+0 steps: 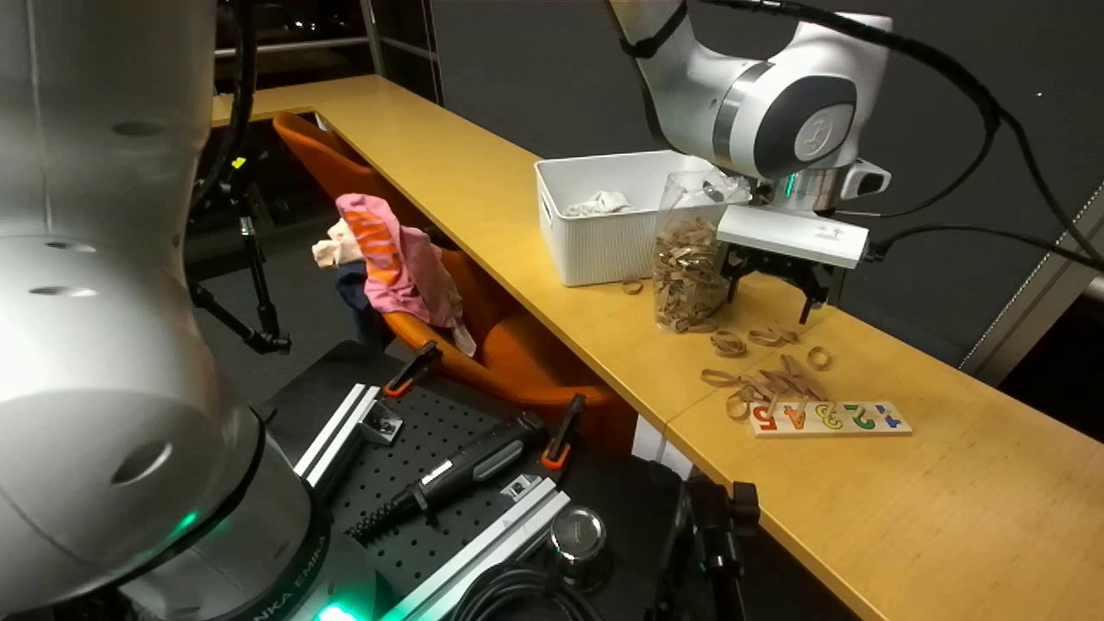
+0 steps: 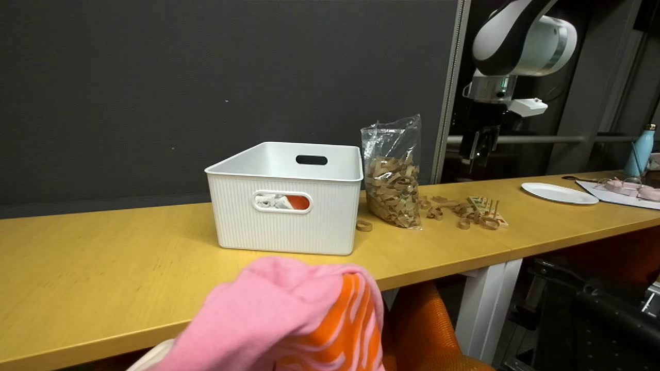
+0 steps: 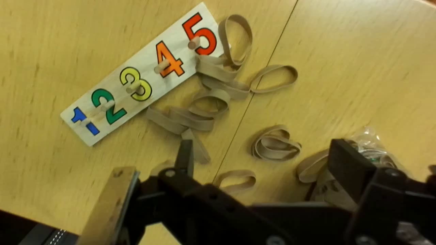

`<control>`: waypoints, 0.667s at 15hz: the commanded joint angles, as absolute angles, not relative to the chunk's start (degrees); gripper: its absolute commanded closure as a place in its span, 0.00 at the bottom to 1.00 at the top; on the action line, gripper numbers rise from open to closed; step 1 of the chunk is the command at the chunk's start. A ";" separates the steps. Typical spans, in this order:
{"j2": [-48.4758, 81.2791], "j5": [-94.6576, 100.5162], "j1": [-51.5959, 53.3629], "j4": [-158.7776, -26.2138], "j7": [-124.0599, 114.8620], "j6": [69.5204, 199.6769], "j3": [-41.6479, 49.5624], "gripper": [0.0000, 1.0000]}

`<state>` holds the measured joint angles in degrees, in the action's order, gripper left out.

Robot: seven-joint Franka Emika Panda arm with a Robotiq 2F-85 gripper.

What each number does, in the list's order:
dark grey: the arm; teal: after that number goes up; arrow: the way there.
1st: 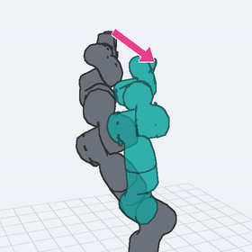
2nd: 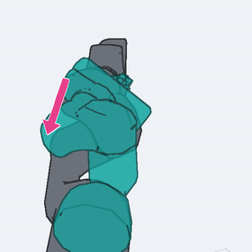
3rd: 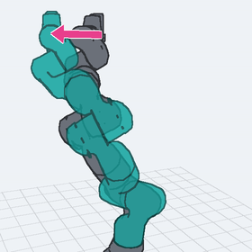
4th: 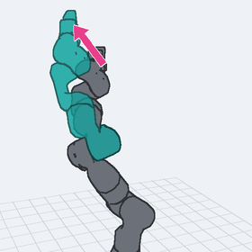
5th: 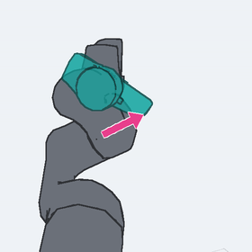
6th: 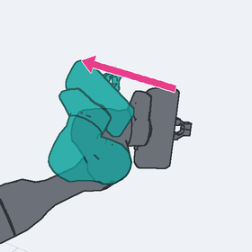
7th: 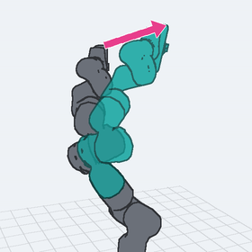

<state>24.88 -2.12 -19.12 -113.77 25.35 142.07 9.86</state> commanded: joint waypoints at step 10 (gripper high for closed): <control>35.62 -15.04 -20.04 -102.86 1.46 136.48 7.93 0.00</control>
